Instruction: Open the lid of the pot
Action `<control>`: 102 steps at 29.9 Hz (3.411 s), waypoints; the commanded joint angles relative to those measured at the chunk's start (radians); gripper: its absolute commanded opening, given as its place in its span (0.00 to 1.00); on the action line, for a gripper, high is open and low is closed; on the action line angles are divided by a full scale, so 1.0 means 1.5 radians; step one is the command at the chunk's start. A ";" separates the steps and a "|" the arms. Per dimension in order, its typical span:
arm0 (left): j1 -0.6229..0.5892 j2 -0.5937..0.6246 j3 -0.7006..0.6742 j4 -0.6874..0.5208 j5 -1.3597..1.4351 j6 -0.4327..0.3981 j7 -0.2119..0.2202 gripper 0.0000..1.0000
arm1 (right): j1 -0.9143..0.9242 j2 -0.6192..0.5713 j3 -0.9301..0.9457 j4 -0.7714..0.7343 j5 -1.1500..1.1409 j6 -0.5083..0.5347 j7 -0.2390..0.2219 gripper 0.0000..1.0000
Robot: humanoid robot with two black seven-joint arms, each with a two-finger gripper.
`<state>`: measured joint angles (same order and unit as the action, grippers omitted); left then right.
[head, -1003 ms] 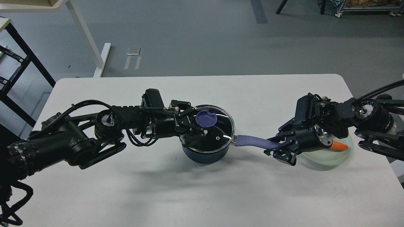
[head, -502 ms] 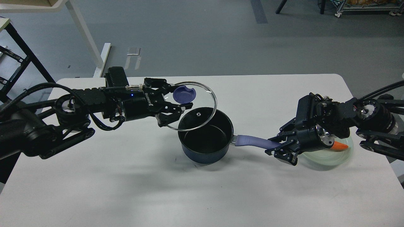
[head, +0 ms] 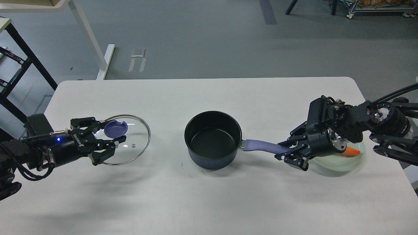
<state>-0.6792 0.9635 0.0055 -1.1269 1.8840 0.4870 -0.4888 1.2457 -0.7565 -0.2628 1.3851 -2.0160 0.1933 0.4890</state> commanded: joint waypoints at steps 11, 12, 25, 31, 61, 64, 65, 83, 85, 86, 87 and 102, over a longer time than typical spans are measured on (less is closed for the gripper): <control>0.042 -0.047 0.004 0.110 0.001 0.001 0.000 0.45 | -0.001 0.000 0.000 0.000 0.000 0.000 0.000 0.40; 0.042 -0.054 0.004 0.117 0.001 0.001 0.000 0.46 | 0.000 0.000 0.000 0.000 0.000 0.000 0.000 0.40; 0.042 -0.069 0.005 0.145 0.000 0.001 0.000 0.95 | 0.000 0.000 0.000 0.000 0.000 0.000 0.000 0.42; 0.039 -0.057 0.004 0.121 -0.015 0.001 0.000 0.99 | 0.000 0.000 0.000 0.000 0.000 0.000 0.000 0.42; -0.104 0.098 -0.070 -0.157 -0.977 -0.371 0.000 0.99 | 0.070 -0.074 0.015 0.050 0.188 0.000 0.000 0.99; -0.106 0.093 -0.088 -0.154 -1.078 -0.371 0.000 0.99 | 0.092 -0.110 0.050 0.073 0.296 -0.002 0.000 0.99; -0.105 0.088 -0.101 -0.149 -1.120 -0.371 0.000 0.99 | 0.092 -0.119 0.075 0.074 0.347 -0.002 0.000 0.99; -0.072 -0.103 -0.148 0.071 -1.305 -0.532 0.000 0.99 | -0.074 -0.055 0.181 -0.098 1.251 -0.046 0.000 0.99; -0.054 -0.136 -0.176 0.097 -1.313 -0.533 0.000 0.99 | -0.101 -0.030 0.188 -0.125 1.305 -0.045 0.000 0.99; -0.041 -0.151 -0.195 0.107 -1.316 -0.534 0.002 0.99 | -0.111 -0.023 0.193 -0.135 1.325 -0.044 0.000 1.00; -0.028 -0.169 -0.218 0.116 -1.317 -0.534 0.012 0.99 | -0.122 -0.017 0.197 -0.145 1.347 -0.041 0.000 1.00; 0.086 -0.249 -0.346 0.153 -1.308 -0.583 0.098 0.99 | -0.257 0.082 0.241 -0.176 1.405 0.020 0.000 1.00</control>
<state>-0.5656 0.5966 -0.4765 -0.8993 -0.0786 -0.3688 -0.3374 0.8837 -0.6393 0.0874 1.1177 0.0932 0.2183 0.4886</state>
